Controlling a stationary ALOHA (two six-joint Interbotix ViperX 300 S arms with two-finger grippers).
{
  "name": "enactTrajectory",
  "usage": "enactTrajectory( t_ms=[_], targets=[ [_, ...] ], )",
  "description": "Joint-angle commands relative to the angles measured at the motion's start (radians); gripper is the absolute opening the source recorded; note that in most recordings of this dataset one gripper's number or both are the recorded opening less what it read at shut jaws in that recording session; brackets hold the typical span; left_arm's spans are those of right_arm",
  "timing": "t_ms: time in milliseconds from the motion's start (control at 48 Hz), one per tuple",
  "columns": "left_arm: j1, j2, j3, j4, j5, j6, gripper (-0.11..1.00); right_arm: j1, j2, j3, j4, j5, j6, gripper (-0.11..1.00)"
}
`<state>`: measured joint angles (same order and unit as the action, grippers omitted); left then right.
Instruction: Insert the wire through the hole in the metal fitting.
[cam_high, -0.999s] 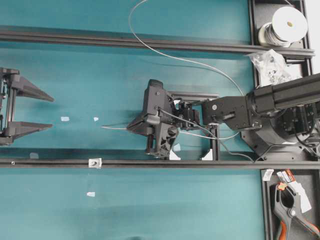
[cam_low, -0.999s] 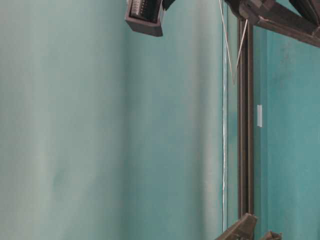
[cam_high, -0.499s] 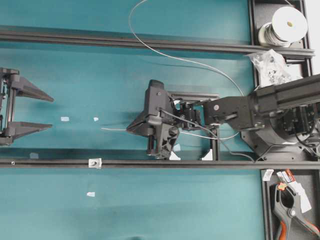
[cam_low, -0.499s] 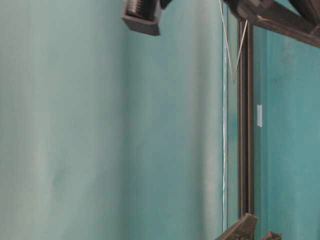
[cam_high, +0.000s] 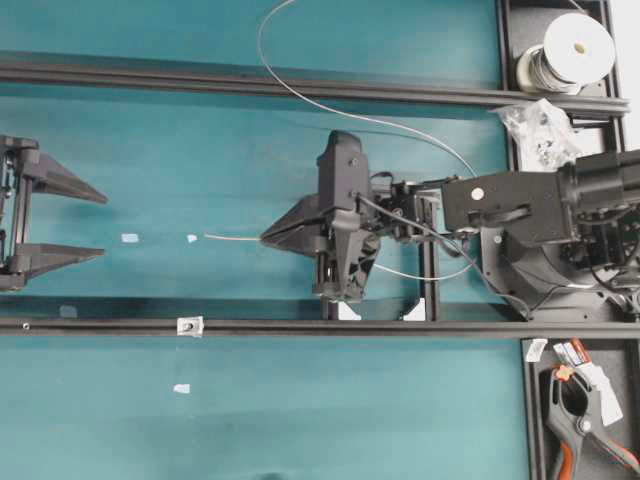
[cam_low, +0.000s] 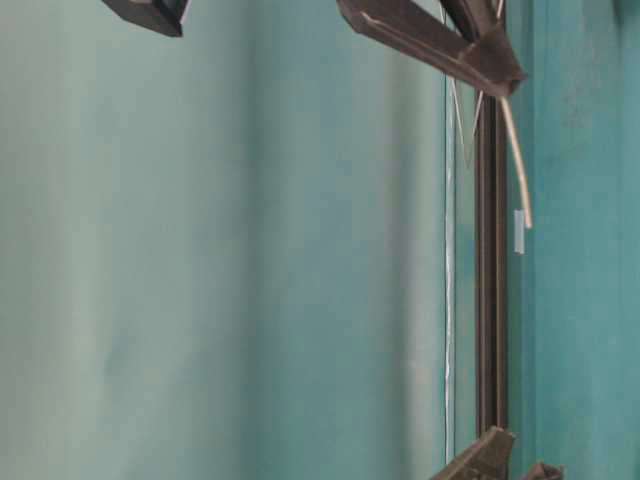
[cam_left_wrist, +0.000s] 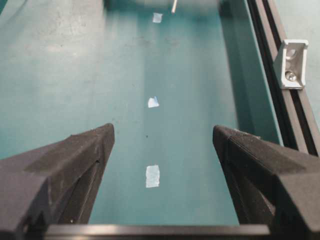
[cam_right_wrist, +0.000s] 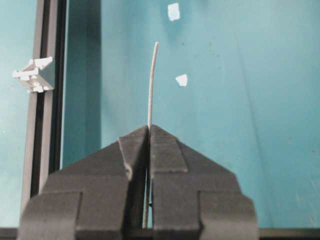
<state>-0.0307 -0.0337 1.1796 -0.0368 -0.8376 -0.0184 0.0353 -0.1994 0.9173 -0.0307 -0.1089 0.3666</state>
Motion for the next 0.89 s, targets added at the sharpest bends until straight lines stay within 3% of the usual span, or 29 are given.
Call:
enactTrajectory(
  t_ms=[0, 166, 354, 624, 874],
  targets=[
    [-0.002, -0.008, -0.006, -0.003, -0.005, 0.0, 0.86, -0.003, -0.023, -0.008, -0.003, 0.002, 0.002, 0.0],
    [-0.002, -0.011, -0.009, -0.005, -0.005, 0.0, 0.86, -0.002, -0.04, 0.002, -0.003, 0.0, 0.002, 0.0],
    [-0.017, -0.011, 0.009, -0.005, -0.012, -0.025, 0.86, 0.018, -0.115, 0.084, 0.002, -0.074, 0.012, 0.0],
    [-0.078, -0.011, 0.009, -0.005, -0.031, -0.058, 0.86, 0.067, -0.279, 0.247, 0.075, -0.213, 0.015, 0.0],
    [-0.126, -0.009, 0.023, -0.014, -0.121, -0.058, 0.86, 0.141, -0.364, 0.322, 0.117, -0.276, 0.015, 0.0]
  ],
)
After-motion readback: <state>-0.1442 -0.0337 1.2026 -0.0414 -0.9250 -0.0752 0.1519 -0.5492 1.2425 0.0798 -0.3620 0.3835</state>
